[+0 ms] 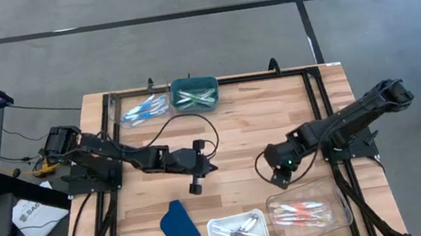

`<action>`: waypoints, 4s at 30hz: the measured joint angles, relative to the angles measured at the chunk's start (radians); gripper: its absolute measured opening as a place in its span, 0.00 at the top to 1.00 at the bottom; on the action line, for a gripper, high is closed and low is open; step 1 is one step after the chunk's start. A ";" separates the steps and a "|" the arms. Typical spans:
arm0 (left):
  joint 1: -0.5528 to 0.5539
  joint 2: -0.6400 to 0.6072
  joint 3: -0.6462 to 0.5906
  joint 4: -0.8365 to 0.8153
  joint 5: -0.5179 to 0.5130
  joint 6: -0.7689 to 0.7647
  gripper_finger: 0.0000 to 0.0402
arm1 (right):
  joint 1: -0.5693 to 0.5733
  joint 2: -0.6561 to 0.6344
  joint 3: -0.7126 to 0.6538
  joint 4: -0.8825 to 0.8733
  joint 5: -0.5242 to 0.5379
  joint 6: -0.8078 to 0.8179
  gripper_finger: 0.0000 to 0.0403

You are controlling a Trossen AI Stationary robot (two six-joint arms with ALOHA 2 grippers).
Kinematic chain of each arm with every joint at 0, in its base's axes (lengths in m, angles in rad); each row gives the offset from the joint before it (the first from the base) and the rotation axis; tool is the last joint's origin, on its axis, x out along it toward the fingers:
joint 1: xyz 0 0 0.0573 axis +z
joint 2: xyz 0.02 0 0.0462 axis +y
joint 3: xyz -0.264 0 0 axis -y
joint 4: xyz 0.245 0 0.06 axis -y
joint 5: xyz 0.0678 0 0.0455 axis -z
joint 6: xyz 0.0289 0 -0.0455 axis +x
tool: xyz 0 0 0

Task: Pick & Place Toothbrushes
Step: Adjust the bottom transparent bin, then adjust the white bin

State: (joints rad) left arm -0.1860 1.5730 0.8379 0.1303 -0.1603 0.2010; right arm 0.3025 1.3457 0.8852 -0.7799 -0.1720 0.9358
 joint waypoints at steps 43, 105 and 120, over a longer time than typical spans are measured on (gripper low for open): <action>-0.016 0.000 0.000 0.013 0.000 0.024 1.00 | 0.497 0.000 0.000 -0.153 0.093 0.766 0.71; -0.489 0.129 0.000 0.074 0.047 -0.578 1.00 | -0.045 0.312 0.147 0.322 -0.161 -0.287 0.71; -0.470 0.240 0.000 0.186 0.000 -0.609 1.00 | 0.019 0.312 0.148 0.372 -0.129 -0.228 0.71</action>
State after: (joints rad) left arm -0.6558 1.8134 0.8379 0.3166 -0.1600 -0.4080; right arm 0.3218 1.6573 1.0328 -0.4076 -0.3011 0.7082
